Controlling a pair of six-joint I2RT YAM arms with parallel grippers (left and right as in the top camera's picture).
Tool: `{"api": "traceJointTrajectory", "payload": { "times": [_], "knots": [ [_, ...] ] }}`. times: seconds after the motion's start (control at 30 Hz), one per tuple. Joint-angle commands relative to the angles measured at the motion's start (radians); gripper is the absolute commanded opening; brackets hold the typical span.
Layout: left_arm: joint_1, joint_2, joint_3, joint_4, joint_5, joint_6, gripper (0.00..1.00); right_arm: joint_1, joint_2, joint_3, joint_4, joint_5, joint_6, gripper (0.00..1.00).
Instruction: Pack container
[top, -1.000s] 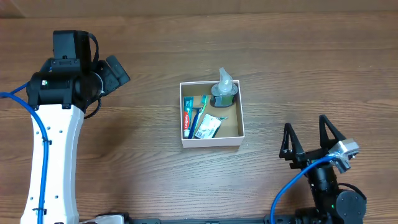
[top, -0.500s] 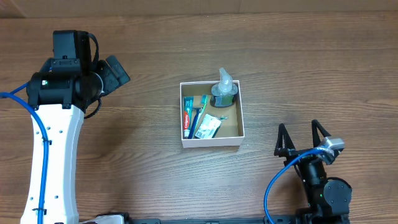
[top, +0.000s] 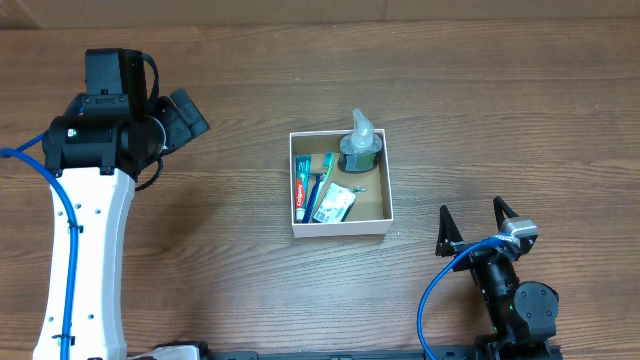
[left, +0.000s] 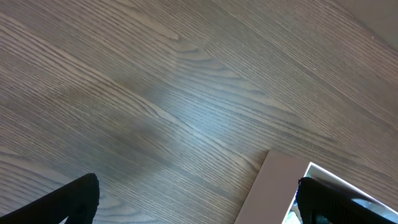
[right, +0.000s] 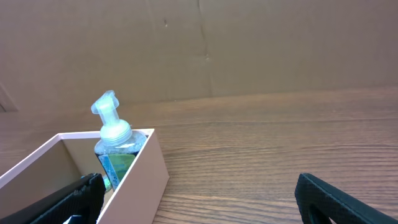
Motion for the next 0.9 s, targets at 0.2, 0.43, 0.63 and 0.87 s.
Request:
{"api": "traceJointTrajectory", "payload": {
  "times": [0.2,0.43,0.63,0.87],
  "knots": [
    [0.004,0.002,0.012,0.004,0.004,0.020,1.00,-0.007,-0.012,-0.009,0.003,0.005,-0.007,1.00],
    [0.004,0.002,0.012,0.004,0.004,0.020,1.00,-0.007,-0.012,-0.009,0.003,0.005,-0.007,1.00],
    [0.004,0.002,0.012,0.004,0.004,0.020,1.00,-0.007,-0.012,-0.009,0.003,0.005,-0.007,1.00],
    [0.004,-0.086,0.012,0.004,0.004,0.020,1.00,-0.007,-0.012,-0.009,0.003,0.005,-0.007,1.00]
  ]
}}
